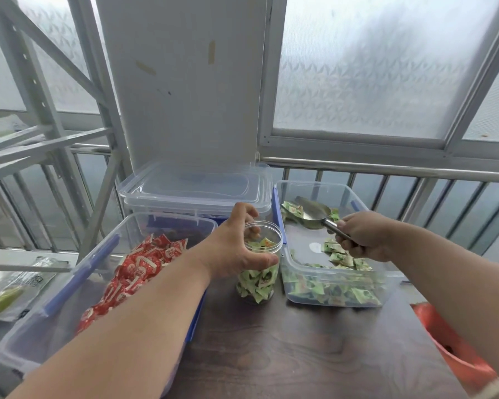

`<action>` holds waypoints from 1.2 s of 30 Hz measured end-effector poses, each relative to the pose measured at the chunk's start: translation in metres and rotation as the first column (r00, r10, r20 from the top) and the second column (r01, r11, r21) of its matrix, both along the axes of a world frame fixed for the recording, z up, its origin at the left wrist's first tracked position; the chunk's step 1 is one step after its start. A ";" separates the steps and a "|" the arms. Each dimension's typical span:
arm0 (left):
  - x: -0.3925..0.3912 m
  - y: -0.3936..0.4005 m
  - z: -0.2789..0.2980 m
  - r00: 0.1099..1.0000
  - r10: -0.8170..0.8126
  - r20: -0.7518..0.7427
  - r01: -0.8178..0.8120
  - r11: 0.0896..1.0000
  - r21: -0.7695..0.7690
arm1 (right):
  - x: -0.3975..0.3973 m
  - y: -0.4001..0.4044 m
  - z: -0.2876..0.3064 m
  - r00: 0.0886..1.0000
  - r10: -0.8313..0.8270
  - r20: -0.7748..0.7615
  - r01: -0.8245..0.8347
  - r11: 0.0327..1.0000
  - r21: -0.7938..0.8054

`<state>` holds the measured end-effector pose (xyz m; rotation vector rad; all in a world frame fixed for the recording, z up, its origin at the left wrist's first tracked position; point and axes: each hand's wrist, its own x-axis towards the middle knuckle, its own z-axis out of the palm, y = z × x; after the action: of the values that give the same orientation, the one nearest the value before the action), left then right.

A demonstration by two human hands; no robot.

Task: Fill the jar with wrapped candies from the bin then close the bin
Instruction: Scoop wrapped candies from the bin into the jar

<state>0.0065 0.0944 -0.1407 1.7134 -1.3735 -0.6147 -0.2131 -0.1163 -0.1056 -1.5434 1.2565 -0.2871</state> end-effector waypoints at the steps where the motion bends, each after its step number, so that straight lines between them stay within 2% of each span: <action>1: 0.000 0.000 0.000 1.000 0.000 -0.001 0.000 1.000 -0.004 | -0.005 0.004 0.011 1.000 0.028 0.011 -0.027 0.999 -0.034; 5: 0.000 -0.001 -0.001 1.000 0.003 -0.004 -0.003 1.000 -0.012 | -0.022 0.021 0.051 0.990 0.138 0.003 -0.136 0.974 -0.179; 8: -0.001 0.000 0.000 1.000 -0.004 -0.026 0.004 1.000 -0.011 | -0.030 0.033 0.073 0.976 0.196 -0.099 -0.218 0.917 -0.334; 12: -0.001 -0.001 0.000 1.000 -0.001 -0.028 0.000 1.000 -0.008 | -0.030 0.051 0.096 0.889 0.196 -0.413 -0.411 0.737 -0.536; 14: -0.001 -0.001 -0.001 1.000 0.005 -0.025 -0.005 1.000 -0.012 | -0.025 0.069 0.107 0.835 0.173 -0.523 -0.502 0.628 -0.595; 18: -0.001 -0.001 0.000 0.999 0.006 -0.049 -0.006 1.000 -0.010 | -0.015 0.103 0.120 0.754 0.122 -0.645 -0.630 0.412 -0.658; 20: -0.001 -0.001 0.000 0.999 0.014 -0.040 -0.015 1.000 -0.014 | -0.013 0.107 0.120 0.748 0.116 -0.654 -0.647 0.347 -0.679; 23: -0.002 -0.001 0.000 1.000 0.016 -0.025 -0.016 1.000 -0.011 | -0.014 0.095 0.118 0.773 0.085 -0.629 -0.613 0.356 -0.705; 27: 0.000 0.001 0.001 1.000 0.013 0.004 -0.013 1.000 0.020 | -0.018 0.057 0.099 0.762 -0.075 -0.643 -0.579 0.367 -0.728; 29: 0.000 0.003 0.002 1.000 0.011 0.013 -0.011 1.000 0.029 | -0.020 0.030 0.078 0.731 -0.162 -0.663 -0.560 0.414 -0.718; 33: -0.001 0.002 0.003 1.000 0.013 0.027 -0.014 0.999 0.033 | -0.020 -0.008 0.030 0.694 -0.243 -0.678 -0.460 0.575 -0.677; 36: -0.001 0.002 0.003 1.000 0.022 0.021 -0.023 0.999 0.039 | -0.006 -0.019 0.005 0.692 -0.233 -0.684 -0.449 0.603 -0.660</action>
<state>0.0059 0.0964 -0.1377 1.7683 -1.3630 -0.6163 -0.2192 -0.1354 -0.1009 -2.7290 1.7408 -0.1404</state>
